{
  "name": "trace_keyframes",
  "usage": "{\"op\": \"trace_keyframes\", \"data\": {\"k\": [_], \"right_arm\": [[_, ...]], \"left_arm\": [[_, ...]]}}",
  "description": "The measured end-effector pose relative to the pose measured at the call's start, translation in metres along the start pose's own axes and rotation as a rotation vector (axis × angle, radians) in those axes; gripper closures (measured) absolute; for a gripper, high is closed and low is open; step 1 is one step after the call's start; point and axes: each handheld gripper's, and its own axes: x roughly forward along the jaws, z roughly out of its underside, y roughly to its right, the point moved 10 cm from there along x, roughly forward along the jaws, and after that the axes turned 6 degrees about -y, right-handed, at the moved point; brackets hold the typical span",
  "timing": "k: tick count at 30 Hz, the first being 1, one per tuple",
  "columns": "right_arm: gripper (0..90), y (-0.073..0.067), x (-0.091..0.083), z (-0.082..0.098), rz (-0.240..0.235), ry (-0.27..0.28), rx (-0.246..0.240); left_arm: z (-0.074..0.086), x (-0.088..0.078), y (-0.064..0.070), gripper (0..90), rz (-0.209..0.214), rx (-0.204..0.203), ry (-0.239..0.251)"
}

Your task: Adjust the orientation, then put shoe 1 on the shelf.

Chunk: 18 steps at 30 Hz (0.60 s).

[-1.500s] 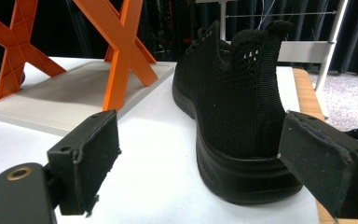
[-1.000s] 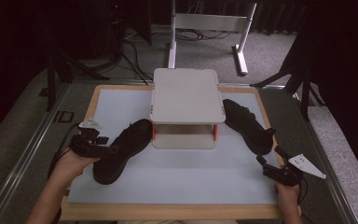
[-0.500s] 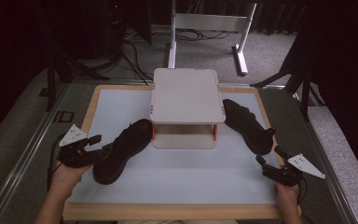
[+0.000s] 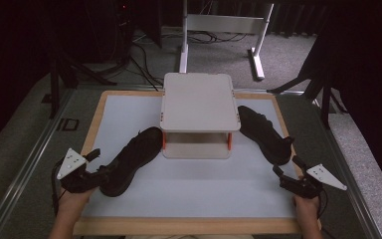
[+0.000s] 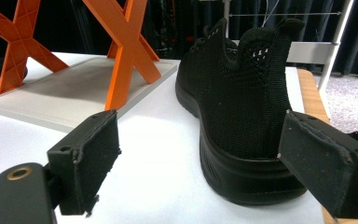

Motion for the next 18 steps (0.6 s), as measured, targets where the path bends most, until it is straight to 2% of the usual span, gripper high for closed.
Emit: {"op": "trace_keyframes", "data": {"k": [2, 4, 7, 9, 10, 11, 13, 14, 15, 17, 18], "right_arm": [[11.9, 0.0, 0.0, 0.0, -0.002, 0.001, 0.0], [11.9, 0.0, 0.0, 0.0, -0.001, 0.003, 0.001], [11.9, 0.0, 0.0, 0.0, -0.003, 0.002, 0.002], [11.9, 0.0, 0.0, 0.0, -0.002, 0.003, -0.002], [11.9, 0.0, 0.0, 0.0, -0.002, 0.002, -0.003], [11.9, 0.0, 0.0, 0.0, -0.001, 0.003, -0.002], [11.9, 0.0, 0.0, 0.0, -0.001, 0.004, -0.003], [11.9, 0.0, 0.0, 0.0, -0.001, 0.004, -0.002], [11.9, 0.0, 0.0, 0.0, -0.001, 0.004, -0.003], [11.9, -0.001, 0.0, 0.0, -0.001, 0.005, -0.006], [11.9, -0.001, 0.0, 0.0, -0.002, 0.005, -0.006]], "left_arm": [[0.001, 0.0, -0.001, 23.5, -0.011, -0.009, 0.024], [0.002, 0.0, -0.001, 22.6, 0.005, -0.024, 0.04], [0.007, 0.001, -0.004, 20.4, -0.012, -0.041, 0.045], [0.01, 0.002, -0.004, 20.1, 0.0, -0.055, 0.048], [0.011, 0.0, -0.005, 20.1, -0.01, -0.055, 0.061], [0.011, -0.001, -0.004, 20.1, 0.006, -0.053, 0.071], [0.011, -0.004, -0.006, 19.1, -0.021, -0.044, 0.094], [0.01, -0.005, -0.005, 19.0, -0.007, -0.045, 0.103], [0.01, -0.006, -0.006, 19.0, -0.027, -0.046, 0.115], [0.01, -0.007, -0.006, 19.0, -0.011, -0.048, 0.125], [0.011, -0.007, -0.006, 19.0, -0.021, -0.054, 0.128]]}}
